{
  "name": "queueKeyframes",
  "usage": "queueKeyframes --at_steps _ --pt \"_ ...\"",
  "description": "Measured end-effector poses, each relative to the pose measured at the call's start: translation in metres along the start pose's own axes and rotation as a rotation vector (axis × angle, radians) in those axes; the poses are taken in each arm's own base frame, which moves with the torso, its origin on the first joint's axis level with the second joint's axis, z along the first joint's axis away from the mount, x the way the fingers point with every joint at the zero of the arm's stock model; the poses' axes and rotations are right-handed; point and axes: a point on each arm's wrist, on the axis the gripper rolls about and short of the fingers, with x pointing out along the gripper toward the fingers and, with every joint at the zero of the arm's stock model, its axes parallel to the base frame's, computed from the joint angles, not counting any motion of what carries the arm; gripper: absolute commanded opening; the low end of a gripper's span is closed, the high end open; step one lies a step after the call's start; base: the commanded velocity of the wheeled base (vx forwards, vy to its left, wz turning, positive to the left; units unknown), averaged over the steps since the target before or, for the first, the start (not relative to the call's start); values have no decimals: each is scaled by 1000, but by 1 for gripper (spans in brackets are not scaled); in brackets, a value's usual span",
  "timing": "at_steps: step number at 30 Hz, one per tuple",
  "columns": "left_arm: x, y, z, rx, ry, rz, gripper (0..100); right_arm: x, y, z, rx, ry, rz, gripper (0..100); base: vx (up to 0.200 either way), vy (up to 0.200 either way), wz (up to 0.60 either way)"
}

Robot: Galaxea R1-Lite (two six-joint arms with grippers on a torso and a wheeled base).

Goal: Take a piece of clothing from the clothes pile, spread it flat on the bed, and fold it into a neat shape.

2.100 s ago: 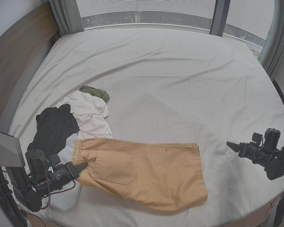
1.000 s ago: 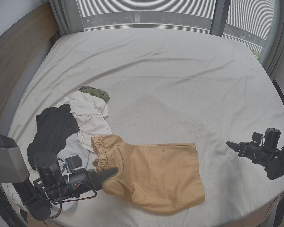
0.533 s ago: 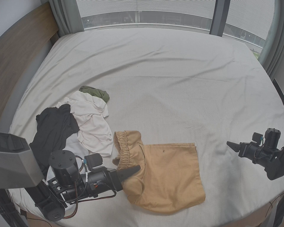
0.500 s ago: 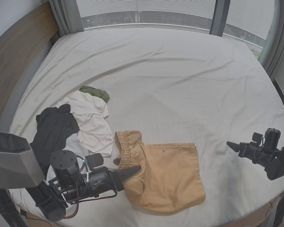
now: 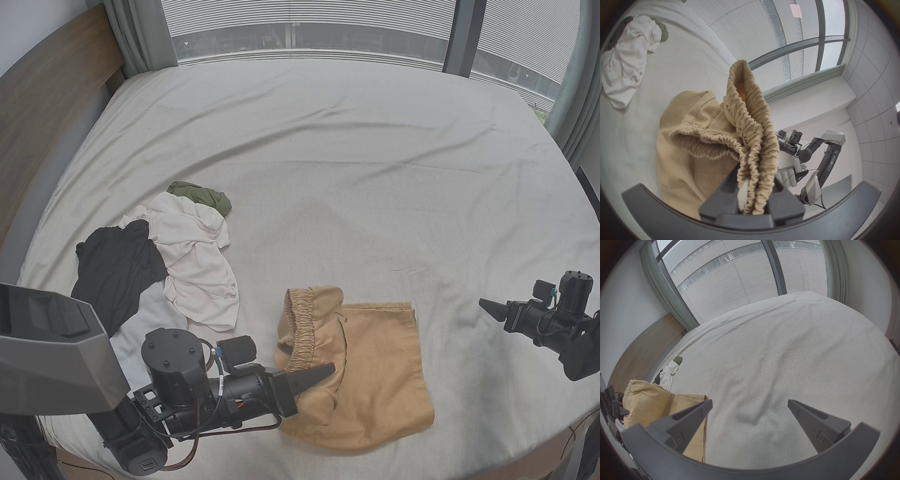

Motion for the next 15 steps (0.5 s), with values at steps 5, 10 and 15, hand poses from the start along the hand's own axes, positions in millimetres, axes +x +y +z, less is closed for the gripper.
queueKeyframes --at_steps 5,10,15 --pt "9 -4 1 -52 -4 -30 0 0 1 0 0 1 2 100 0 0 0" --pt "18 -8 -1 -56 5 -59 0 1 1 0 -1 2 4 100 0 0 0" --pt "29 -9 -6 -53 17 -76 0 1 1 0 -1 2 5 100 0 0 0"
